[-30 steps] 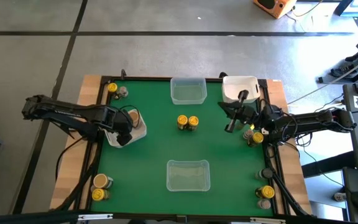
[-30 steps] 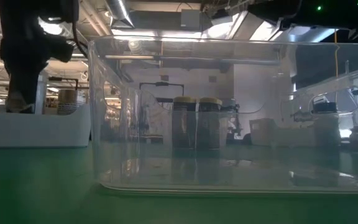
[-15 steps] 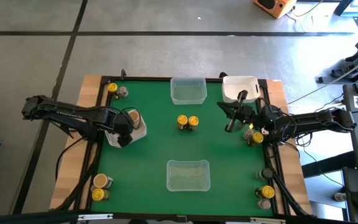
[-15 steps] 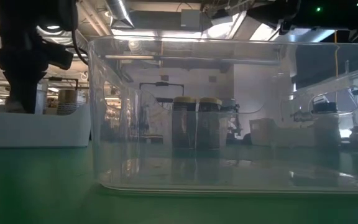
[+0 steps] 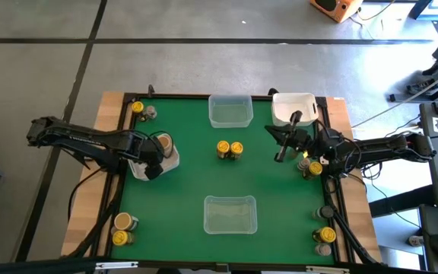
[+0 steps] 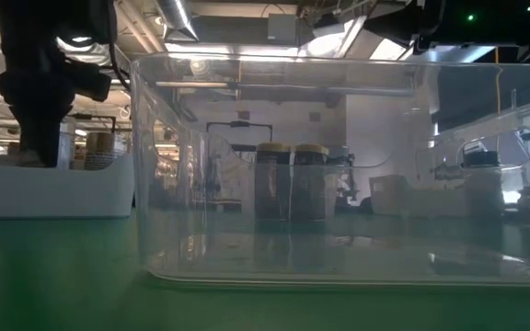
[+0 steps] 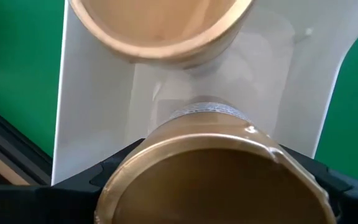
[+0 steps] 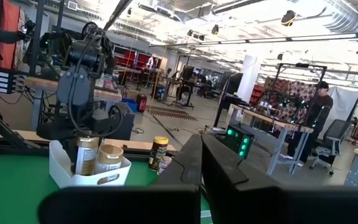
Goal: Sort spices by type
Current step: Put the gold spice bottle into the left white bin, then put the yellow spice bottle into the top transparent bin
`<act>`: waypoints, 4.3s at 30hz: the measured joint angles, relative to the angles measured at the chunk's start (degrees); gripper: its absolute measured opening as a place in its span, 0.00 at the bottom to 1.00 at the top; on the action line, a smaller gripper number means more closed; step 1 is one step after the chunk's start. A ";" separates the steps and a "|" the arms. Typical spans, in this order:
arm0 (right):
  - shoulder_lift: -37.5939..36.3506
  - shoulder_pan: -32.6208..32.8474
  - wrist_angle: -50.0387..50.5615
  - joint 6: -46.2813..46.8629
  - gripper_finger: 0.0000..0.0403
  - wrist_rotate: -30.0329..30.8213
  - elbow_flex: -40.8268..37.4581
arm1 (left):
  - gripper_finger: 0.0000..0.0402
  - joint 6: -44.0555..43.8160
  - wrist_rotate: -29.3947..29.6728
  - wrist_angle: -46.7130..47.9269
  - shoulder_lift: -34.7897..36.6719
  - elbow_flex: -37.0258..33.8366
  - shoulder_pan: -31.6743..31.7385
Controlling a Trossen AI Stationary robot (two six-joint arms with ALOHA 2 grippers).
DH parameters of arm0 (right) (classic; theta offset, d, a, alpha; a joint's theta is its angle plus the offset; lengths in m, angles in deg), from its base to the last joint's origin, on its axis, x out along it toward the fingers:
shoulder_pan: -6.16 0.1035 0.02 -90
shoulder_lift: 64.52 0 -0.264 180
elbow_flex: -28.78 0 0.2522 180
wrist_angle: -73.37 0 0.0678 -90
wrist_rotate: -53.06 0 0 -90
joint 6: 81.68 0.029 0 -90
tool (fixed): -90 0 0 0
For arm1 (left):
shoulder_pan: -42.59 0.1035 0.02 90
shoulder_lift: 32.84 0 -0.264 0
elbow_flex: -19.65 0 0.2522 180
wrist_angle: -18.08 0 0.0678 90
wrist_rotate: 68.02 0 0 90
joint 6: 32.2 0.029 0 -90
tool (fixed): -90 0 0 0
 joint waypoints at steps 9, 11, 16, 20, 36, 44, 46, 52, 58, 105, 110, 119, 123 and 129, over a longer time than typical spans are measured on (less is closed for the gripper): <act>0.00 0.00 2.19 2.05 0.02 -0.04 0.00 | 0.72 0.83 0.87 -0.94 0.00 0.00 1.97; 0.00 0.00 2.36 2.62 0.02 -0.46 0.00 | 0.72 -0.63 1.12 -0.62 0.00 0.00 1.97; 0.00 0.00 2.33 2.71 0.02 -0.47 0.00 | 0.73 -2.14 1.24 -0.63 0.00 0.00 1.97; 0.00 0.04 2.54 5.70 0.02 1.80 0.00 | 0.80 -3.22 1.24 -0.88 0.00 0.00 1.97; 1.78 0.00 5.65 7.37 0.32 3.57 -0.02 | 0.90 5.39 3.72 3.29 4.59 7.43 1.08; 10.65 -0.01 5.81 10.23 0.56 2.57 0.32 | 0.90 21.97 11.65 -14.29 13.50 9.42 1.64; 13.22 -0.02 6.02 10.48 0.59 2.64 1.45 | 0.90 27.32 10.77 -19.22 14.40 8.37 2.09; 19.84 -0.96 13.67 10.15 0.63 2.52 10.11 | 0.90 39.53 8.80 -34.43 14.69 2.52 4.04; 26.03 -3.62 30.38 12.26 0.64 2.47 21.22 | 0.90 46.22 3.14 -52.86 14.71 -6.20 6.76; 41.62 -7.26 52.43 26.73 0.64 -11.95 35.66 | 0.90 54.29 -2.43 -57.99 14.71 -10.29 15.11; 41.62 -7.26 54.26 26.73 0.64 -12.44 36.28 | 0.90 54.30 -3.40 -57.99 14.71 -10.29 15.11; 41.62 -7.26 54.63 28.02 0.77 -14.36 38.52 | 0.90 54.76 -4.48 -57.97 14.69 -10.29 15.11; 41.59 -7.15 62.08 27.98 0.82 -13.92 40.52 | 0.90 54.74 -4.51 -57.97 14.69 -10.29 15.11; 41.59 -7.15 66.43 29.38 0.83 -13.86 40.57 | 0.90 54.74 -4.51 -57.51 14.69 -10.27 15.11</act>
